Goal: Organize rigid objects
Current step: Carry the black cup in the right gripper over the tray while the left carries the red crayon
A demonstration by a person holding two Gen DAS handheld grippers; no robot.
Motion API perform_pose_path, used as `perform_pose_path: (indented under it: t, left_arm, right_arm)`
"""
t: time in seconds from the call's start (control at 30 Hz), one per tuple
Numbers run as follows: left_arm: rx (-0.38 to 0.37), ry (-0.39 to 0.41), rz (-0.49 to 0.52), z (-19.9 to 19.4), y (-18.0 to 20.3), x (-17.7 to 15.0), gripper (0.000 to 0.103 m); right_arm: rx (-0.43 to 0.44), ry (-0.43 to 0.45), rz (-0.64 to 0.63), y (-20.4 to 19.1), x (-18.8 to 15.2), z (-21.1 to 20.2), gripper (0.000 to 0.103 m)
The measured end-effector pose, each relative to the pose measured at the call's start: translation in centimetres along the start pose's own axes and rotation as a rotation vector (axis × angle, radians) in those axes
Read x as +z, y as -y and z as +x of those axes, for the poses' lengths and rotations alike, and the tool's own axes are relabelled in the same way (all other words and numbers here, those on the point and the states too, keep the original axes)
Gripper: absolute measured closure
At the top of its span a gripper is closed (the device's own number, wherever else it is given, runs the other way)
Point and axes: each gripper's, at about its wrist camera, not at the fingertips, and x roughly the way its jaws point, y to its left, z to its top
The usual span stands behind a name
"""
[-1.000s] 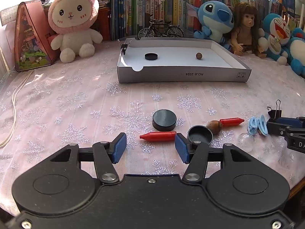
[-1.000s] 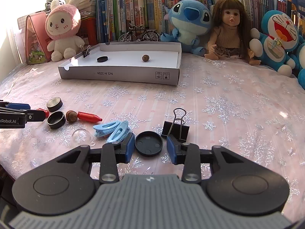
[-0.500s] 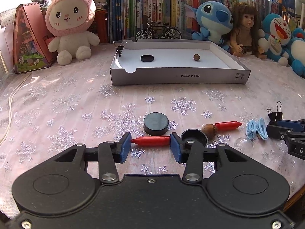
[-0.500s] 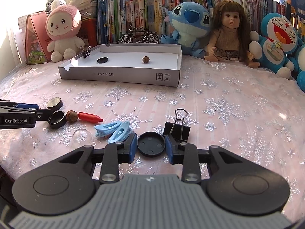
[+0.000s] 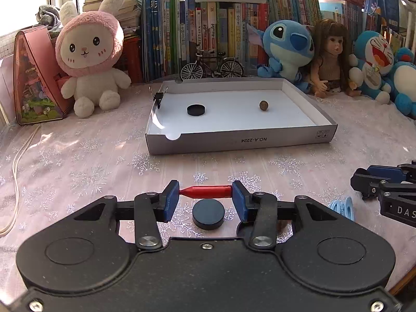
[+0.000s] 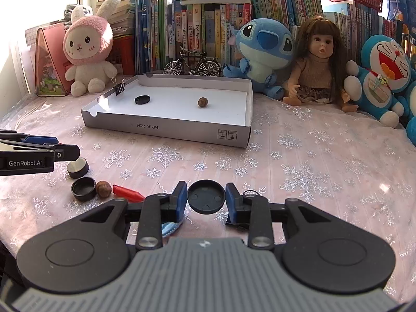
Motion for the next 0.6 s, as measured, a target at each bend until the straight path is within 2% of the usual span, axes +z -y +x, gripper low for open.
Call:
perform_pose_path:
  t: [0.33, 0.6]
  left_arm:
    - [-0.029, -0.011, -0.024, 2.1, 0.9, 4.0, 0.061]
    - [-0.017, -0.022, -0.041, 4.7, 1.3, 6.1, 0.061]
  right_arm:
    - [0.008, -0.042, 0.015, -0.7, 3.2, 2.8, 0.066]
    - [0.010, -0.086, 0.021, -0.9, 5.4, 5.2, 0.066]
